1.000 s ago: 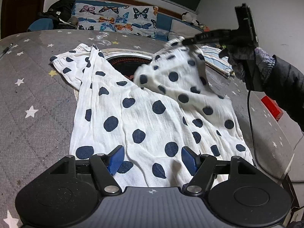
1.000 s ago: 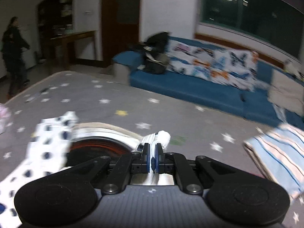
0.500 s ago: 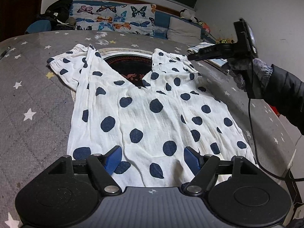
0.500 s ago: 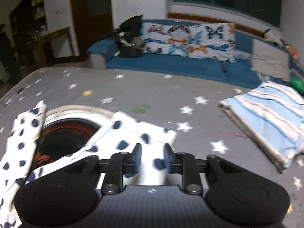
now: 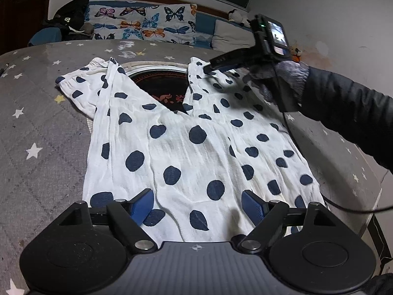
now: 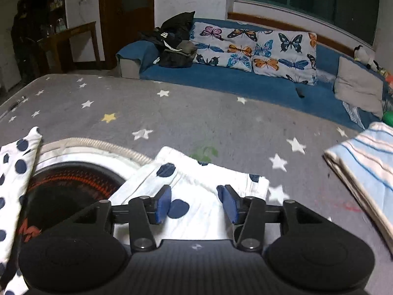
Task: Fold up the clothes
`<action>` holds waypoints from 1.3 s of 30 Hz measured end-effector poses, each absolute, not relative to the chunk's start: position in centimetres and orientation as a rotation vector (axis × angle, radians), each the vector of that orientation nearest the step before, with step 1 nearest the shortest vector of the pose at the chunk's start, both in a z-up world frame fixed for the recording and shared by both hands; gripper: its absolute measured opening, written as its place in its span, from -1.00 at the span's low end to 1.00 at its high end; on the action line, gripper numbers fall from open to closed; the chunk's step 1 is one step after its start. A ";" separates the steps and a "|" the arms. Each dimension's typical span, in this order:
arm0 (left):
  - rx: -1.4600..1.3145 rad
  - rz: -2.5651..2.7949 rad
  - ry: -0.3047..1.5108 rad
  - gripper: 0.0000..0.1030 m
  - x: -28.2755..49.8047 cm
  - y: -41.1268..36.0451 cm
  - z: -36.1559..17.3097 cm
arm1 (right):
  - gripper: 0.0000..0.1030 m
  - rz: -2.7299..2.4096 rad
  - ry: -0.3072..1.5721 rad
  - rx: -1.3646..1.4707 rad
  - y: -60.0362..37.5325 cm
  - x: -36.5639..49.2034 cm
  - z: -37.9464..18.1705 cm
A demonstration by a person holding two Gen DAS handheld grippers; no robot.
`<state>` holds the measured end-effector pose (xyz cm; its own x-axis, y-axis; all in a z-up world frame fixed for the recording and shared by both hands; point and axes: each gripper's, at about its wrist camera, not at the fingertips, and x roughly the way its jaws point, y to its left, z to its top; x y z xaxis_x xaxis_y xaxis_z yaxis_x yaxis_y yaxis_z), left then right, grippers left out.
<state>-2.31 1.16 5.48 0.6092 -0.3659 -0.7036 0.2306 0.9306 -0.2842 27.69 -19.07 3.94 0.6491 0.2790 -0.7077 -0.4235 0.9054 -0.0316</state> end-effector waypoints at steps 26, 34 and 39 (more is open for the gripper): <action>-0.132 -0.271 0.782 0.60 -1.0 1.5 7.8 | 0.12 0.563 0.827 -0.258 -21.0 16.6 5.4; -0.095 -0.137 0.714 0.47 5.7 3.1 10.1 | 0.13 0.653 0.785 -0.205 -19.6 14.2 6.7; -0.064 -0.051 0.707 0.37 11.7 3.2 10.0 | 0.13 0.698 0.786 -0.208 -18.6 12.6 6.0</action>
